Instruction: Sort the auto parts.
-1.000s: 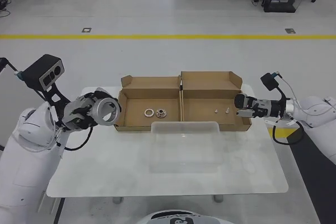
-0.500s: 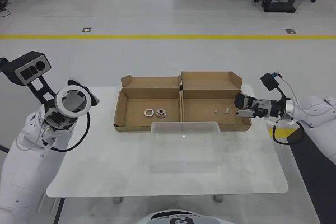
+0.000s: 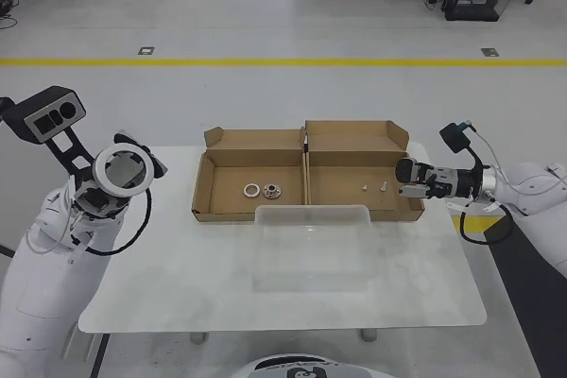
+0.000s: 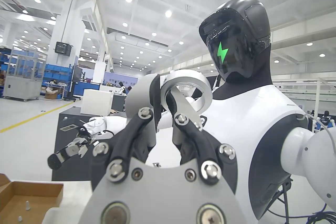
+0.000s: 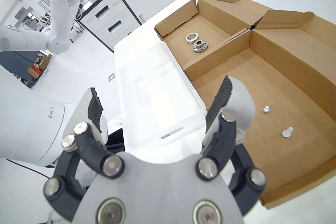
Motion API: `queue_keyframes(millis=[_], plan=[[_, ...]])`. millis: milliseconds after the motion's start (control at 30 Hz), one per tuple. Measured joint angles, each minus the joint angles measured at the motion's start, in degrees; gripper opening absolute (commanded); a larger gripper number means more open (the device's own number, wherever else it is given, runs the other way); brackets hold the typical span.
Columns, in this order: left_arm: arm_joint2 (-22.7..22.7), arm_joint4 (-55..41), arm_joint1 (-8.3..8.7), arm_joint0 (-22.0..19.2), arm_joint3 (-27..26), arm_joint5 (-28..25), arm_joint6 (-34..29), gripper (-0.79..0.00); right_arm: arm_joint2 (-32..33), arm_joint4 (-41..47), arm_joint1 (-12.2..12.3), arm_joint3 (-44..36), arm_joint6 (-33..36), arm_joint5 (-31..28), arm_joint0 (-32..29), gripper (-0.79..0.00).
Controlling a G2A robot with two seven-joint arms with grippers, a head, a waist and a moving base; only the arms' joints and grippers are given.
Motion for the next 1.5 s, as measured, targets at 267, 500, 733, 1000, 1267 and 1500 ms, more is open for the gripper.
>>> queue_keyframes(millis=[267,500,733,1000,1267,1500], plan=[[-0.15,9.14,-0.57,-0.06,0.56,4.00,3.12,-0.785,0.00,0.00,0.00,0.00,0.00,0.00,0.00,0.000],[1.11,20.62,-1.47,-1.62,2.27,9.19,7.83,-0.785,0.00,0.00,0.00,0.00,0.00,0.00,0.00,0.000],[5.09,36.74,-2.54,-9.80,5.92,18.88,9.61,-0.785,0.00,0.00,0.00,0.00,0.00,0.00,0.00,0.000],[13.94,59.69,-3.64,-19.68,12.20,23.43,1.51,-0.785,0.00,0.00,0.00,0.00,0.00,0.00,0.00,0.000],[22.41,75.13,-5.18,-25.32,17.25,26.46,-1.65,-0.785,0.00,0.00,0.00,0.00,0.00,0.00,0.00,0.000],[29.12,82.11,-7.38,-31.69,23.66,28.42,-1.24,-0.785,0.00,0.00,0.00,0.00,0.00,0.00,0.00,0.000]])
